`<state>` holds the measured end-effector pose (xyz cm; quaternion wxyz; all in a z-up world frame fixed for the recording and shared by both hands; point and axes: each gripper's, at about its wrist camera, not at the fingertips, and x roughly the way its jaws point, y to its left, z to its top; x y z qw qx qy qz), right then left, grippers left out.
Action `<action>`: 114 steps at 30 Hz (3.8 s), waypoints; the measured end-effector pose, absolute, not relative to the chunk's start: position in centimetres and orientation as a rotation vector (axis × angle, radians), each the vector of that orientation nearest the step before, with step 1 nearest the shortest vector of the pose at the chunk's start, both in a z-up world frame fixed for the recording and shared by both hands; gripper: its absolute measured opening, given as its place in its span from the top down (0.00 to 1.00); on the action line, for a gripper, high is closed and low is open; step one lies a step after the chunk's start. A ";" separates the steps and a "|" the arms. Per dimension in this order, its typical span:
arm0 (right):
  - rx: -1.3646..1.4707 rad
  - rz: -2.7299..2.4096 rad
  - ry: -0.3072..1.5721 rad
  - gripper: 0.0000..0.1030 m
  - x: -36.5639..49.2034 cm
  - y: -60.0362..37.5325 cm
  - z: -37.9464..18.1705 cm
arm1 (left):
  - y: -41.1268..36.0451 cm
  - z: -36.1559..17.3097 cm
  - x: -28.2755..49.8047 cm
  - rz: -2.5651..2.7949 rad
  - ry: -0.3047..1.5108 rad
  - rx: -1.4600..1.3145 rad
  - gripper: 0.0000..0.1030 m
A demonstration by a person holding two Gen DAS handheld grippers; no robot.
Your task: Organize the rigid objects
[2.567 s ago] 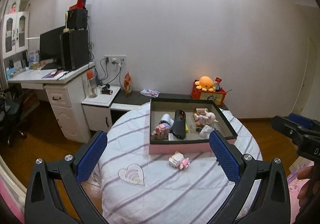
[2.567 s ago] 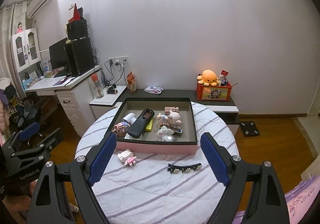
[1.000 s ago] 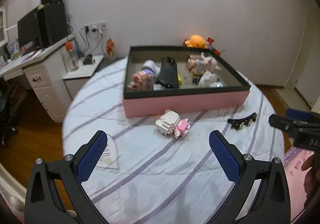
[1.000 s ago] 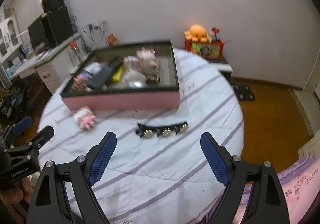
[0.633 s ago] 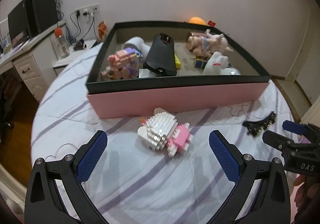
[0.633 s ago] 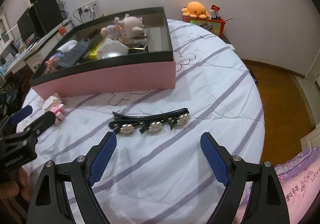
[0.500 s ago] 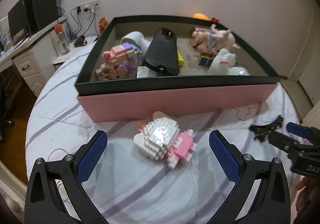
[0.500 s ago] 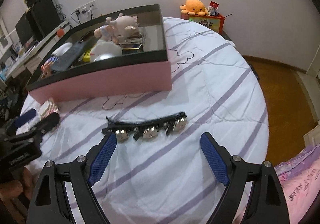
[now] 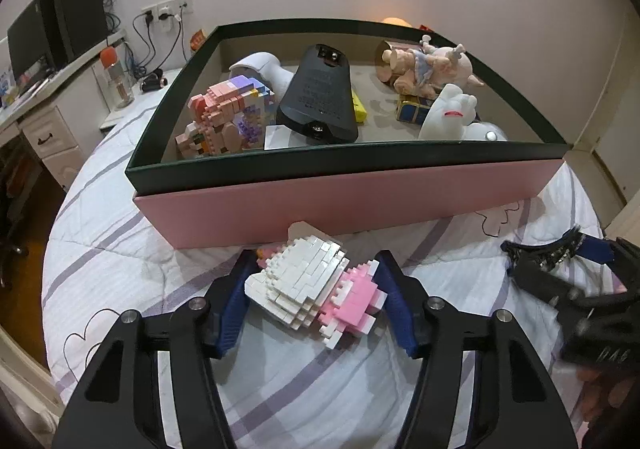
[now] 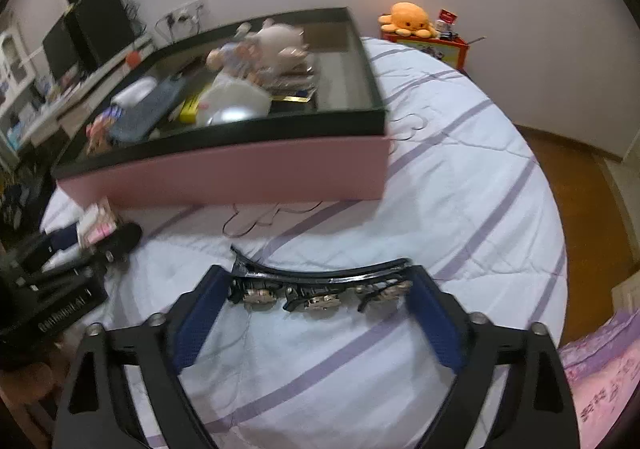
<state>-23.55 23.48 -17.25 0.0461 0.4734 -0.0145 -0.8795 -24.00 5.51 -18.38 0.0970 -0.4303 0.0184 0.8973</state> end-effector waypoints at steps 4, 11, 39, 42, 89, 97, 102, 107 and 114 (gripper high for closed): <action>1.421 -2.717 0.026 0.00 -23.6 22.8 -17.6 | 5.1 -18.3 -23.7 2.648 0.014 -1.260 0.41; 1.353 -2.728 -0.083 0.12 -23.5 24.7 -17.3 | 4.2 -18.0 -22.7 2.647 -0.026 -1.245 0.41; 0.994 -2.748 -0.026 0.12 -23.9 21.3 -5.7 | 2.3 -8.4 -24.0 2.723 0.010 -0.986 0.41; 0.991 -2.747 -0.007 0.12 -26.6 20.5 -5.3 | 2.6 -7.6 -26.2 2.716 0.004 -0.977 0.41; 0.805 -2.955 -0.119 0.05 -13.1 19.4 1.5 | -0.6 0.2 -11.3 2.976 -0.090 -0.641 0.00; 0.613 -3.039 -0.065 0.05 -1.0 18.5 4.8 | -0.6 2.6 0.2 3.026 -0.034 -0.496 0.00; 0.565 -3.041 -0.049 0.05 4.0 18.0 5.0 | 0.0 2.5 5.4 3.045 -0.003 -0.456 0.00; 0.522 -3.051 -0.056 0.05 7.3 18.1 5.6 | -0.2 2.8 9.0 3.044 -0.041 -0.438 0.00; 0.474 -3.060 -0.079 0.05 9.3 18.0 6.3 | -0.6 4.1 11.2 3.067 -0.046 -0.371 0.00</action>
